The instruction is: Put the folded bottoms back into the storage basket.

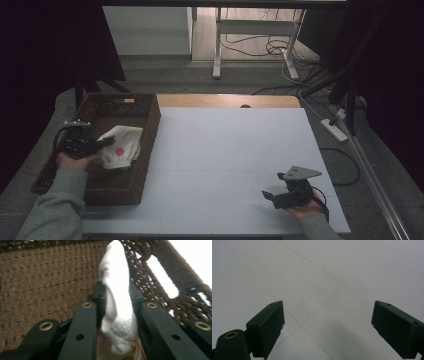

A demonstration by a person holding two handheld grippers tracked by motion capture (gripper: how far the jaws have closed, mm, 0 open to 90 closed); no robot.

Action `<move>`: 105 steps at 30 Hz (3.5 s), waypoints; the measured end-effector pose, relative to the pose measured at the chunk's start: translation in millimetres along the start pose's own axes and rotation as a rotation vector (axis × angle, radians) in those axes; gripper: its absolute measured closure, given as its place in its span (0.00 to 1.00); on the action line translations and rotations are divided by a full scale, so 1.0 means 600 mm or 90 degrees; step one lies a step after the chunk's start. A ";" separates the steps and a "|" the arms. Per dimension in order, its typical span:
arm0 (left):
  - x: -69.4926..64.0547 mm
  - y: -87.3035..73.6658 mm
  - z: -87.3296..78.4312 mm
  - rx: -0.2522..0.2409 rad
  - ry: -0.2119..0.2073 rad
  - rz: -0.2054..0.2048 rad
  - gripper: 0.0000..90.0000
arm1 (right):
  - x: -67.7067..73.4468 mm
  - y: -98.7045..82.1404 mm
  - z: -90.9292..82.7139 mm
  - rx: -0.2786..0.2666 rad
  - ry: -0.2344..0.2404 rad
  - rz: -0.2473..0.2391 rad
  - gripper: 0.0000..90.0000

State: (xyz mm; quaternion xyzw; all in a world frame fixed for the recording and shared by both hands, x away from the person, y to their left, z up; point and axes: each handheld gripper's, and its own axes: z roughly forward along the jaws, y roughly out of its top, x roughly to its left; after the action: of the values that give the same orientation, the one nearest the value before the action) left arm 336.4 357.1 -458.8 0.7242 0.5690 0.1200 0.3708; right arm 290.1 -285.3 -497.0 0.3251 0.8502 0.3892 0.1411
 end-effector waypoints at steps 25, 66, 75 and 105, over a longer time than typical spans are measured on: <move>-0.001 0.015 0.000 0.000 0.082 -0.006 0.33 | 0.000 0.000 0.000 0.001 -0.001 0.000 0.13; -0.211 -0.036 -0.044 -0.078 -0.120 0.149 0.24 | -0.001 0.000 -0.002 -0.002 -0.003 -0.001 0.13; -0.245 -0.054 -0.043 -0.078 -0.152 0.173 0.24 | -0.002 0.001 -0.003 -0.002 -0.004 -0.002 0.13; -0.270 -0.085 -0.039 -0.083 -0.169 0.205 0.24 | -0.009 0.002 -0.020 -0.039 -0.030 0.002 0.13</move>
State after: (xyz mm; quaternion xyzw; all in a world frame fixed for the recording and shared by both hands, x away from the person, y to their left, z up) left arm 232.3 222.6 -436.7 0.7896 0.3834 0.1178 0.4643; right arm 288.7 -295.3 -488.2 0.3313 0.8336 0.4078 0.1703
